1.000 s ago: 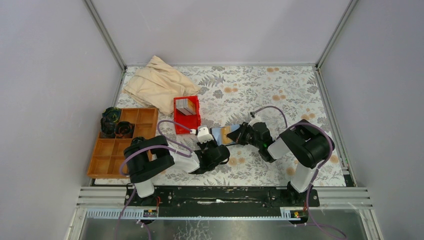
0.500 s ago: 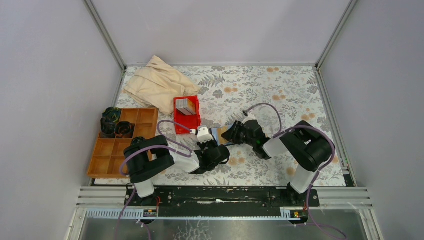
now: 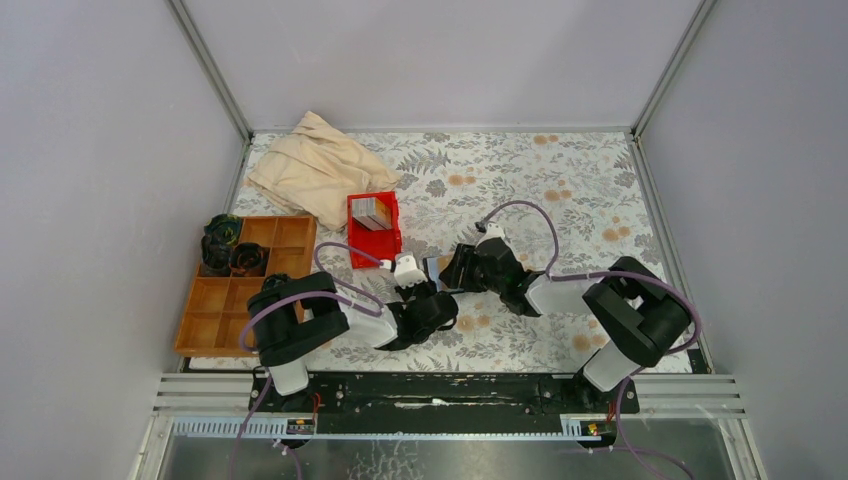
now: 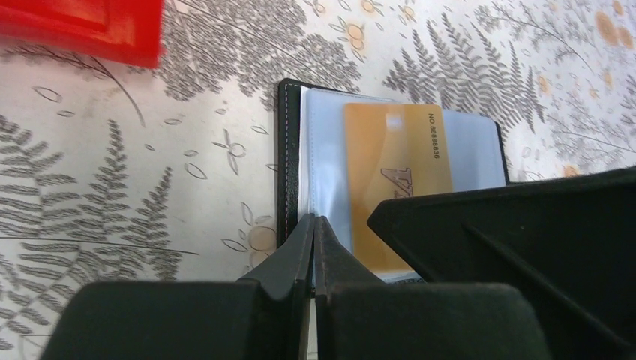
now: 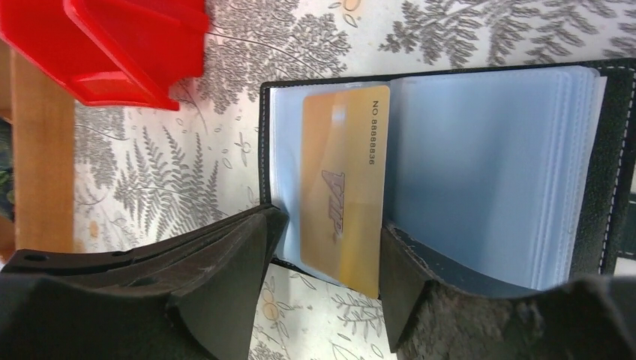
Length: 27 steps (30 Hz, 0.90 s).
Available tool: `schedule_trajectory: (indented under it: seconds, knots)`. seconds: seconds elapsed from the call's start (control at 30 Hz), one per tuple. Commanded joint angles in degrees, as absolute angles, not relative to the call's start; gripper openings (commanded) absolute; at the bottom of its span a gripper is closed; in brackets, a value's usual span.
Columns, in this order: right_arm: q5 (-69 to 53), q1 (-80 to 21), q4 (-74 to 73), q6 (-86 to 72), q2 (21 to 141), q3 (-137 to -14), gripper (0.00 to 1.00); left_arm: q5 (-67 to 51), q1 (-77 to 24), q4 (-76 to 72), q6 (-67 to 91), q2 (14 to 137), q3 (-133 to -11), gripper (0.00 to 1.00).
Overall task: Put the credit cards into the card holder
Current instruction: Insert the credit card into the card holder.
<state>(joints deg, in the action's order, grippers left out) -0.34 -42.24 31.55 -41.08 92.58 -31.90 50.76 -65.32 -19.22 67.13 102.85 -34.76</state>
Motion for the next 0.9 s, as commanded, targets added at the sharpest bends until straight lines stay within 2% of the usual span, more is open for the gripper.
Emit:
schedule_trajectory:
  seconds: [0.0, 0.3, 0.87]
  knots:
    - [5.5, -42.7, 14.0, -37.2, 91.2, -32.3, 0.63, 20.1, -69.3, -0.8, 66.4, 109.8, -29.1, 0.03]
    - [8.5, -42.6, 7.6, -34.7, 89.3, -36.6, 0.69, 21.2, -69.2, -0.8, 67.2, 106.2, -27.3, 0.03]
    - [12.2, -42.7, 3.8, -32.9, 83.9, -39.6, 0.68, 21.5, -69.1, -1.7, 67.9, 106.6, -26.2, 0.02]
